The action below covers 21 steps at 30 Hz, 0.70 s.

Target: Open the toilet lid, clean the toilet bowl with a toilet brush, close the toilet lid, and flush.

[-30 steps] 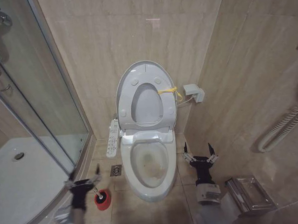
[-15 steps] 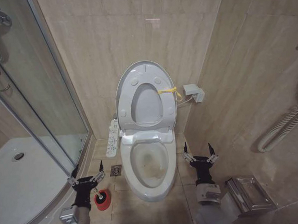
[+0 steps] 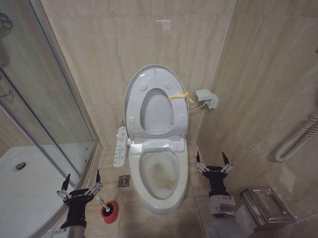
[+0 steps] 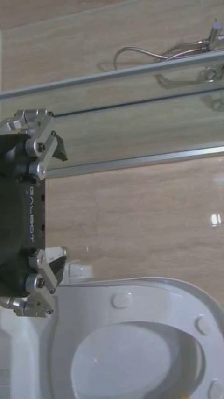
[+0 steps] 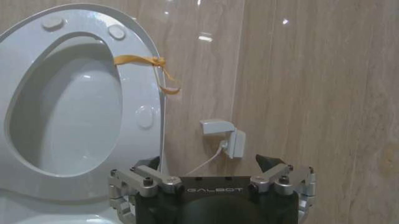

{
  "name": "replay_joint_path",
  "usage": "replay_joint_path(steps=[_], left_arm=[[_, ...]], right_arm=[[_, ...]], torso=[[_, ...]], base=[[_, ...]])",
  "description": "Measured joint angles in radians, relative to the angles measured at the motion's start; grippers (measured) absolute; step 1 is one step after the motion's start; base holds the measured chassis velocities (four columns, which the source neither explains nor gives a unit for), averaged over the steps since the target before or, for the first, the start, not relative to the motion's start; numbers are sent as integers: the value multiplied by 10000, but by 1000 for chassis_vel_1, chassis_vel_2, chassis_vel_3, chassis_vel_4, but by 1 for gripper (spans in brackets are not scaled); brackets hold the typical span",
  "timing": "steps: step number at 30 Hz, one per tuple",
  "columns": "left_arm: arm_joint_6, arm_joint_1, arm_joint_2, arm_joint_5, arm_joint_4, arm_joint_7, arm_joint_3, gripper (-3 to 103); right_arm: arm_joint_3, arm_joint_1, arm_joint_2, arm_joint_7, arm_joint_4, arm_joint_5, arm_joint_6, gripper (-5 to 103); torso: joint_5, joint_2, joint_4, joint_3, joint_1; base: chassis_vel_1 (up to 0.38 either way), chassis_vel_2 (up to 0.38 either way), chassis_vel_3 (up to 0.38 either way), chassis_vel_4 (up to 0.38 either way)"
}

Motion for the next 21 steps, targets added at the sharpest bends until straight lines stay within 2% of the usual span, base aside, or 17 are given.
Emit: replay_joint_path(steps=[8, 14, 21], left_arm=[[-253, -231, 167, -9, 204, -235, 103, 100], [-558, -244, 186, 127, 352, -156, 107, 100], [-605, -411, 91, 134, 622, -68, 191, 100]], right_arm=[[0, 0, 0, 0, 0, 0, 0, 100], [-1, 0, 0, 0, 0, 0, 0, 100], [0, -1, -1, 0, 0, 0, 0, 100]], torso=[[-1, 0, 0, 1, 0], [-1, 0, 1, 1, 0], [1, 1, 2, 0, -2]], base=[[0, 0, 0, 0], [0, 0, 0, 0], [0, 0, 0, 0]])
